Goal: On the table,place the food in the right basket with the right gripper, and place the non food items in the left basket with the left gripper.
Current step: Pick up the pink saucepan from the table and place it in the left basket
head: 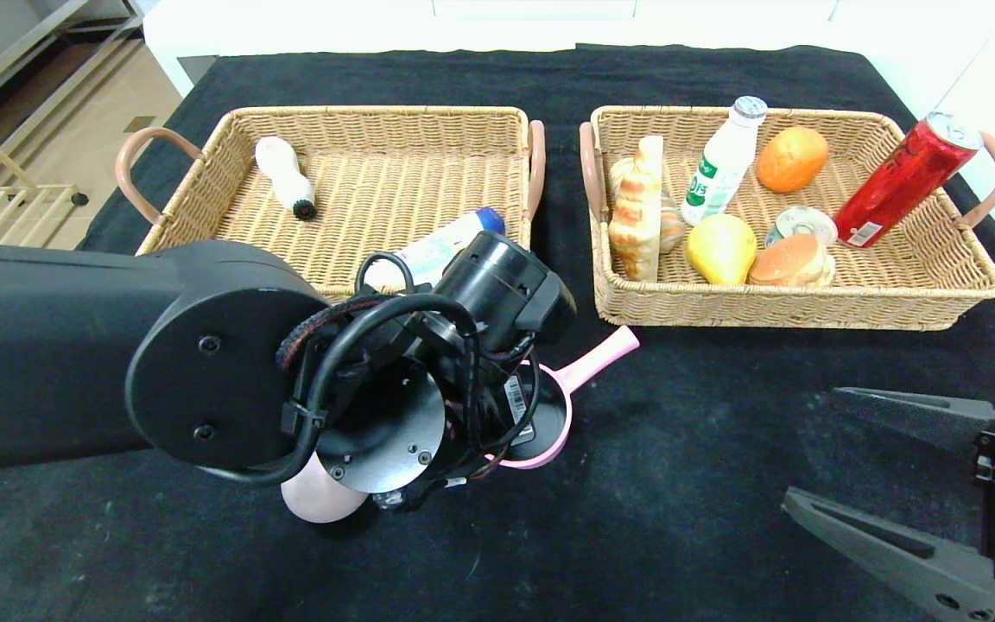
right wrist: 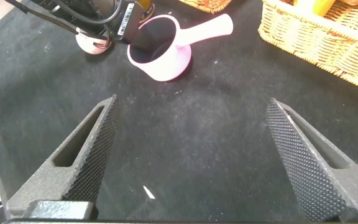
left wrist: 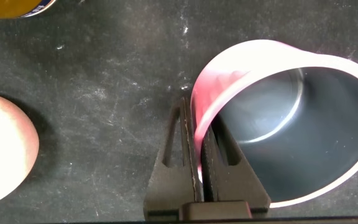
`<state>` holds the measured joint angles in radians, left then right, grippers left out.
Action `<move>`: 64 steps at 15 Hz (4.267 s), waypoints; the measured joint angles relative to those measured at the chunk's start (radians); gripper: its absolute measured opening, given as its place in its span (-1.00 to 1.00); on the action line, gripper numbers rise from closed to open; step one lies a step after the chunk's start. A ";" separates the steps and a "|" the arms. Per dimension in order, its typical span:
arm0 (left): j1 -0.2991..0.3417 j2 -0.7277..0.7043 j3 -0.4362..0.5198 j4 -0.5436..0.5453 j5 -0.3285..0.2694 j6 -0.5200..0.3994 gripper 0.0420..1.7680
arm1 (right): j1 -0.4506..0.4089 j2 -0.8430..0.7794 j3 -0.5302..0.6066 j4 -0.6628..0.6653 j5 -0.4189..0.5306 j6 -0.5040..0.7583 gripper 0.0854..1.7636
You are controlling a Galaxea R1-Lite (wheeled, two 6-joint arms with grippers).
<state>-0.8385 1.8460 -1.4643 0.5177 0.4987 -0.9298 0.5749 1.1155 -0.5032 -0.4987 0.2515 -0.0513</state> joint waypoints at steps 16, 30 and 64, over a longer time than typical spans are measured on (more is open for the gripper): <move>0.001 -0.074 -0.007 -0.002 -0.013 0.072 -0.86 | -0.001 0.001 -0.003 0.001 0.000 0.001 0.94; 0.107 -0.228 -0.062 -0.167 -0.075 0.307 -0.86 | -0.006 0.008 -0.002 0.002 0.000 0.001 0.94; 0.468 0.039 -0.289 -0.422 -0.115 0.475 -0.14 | -0.023 -0.008 -0.007 -0.001 0.000 0.000 0.94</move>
<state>-0.3709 1.8845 -1.7530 0.0957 0.3838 -0.4545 0.5517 1.1074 -0.5098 -0.5002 0.2515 -0.0513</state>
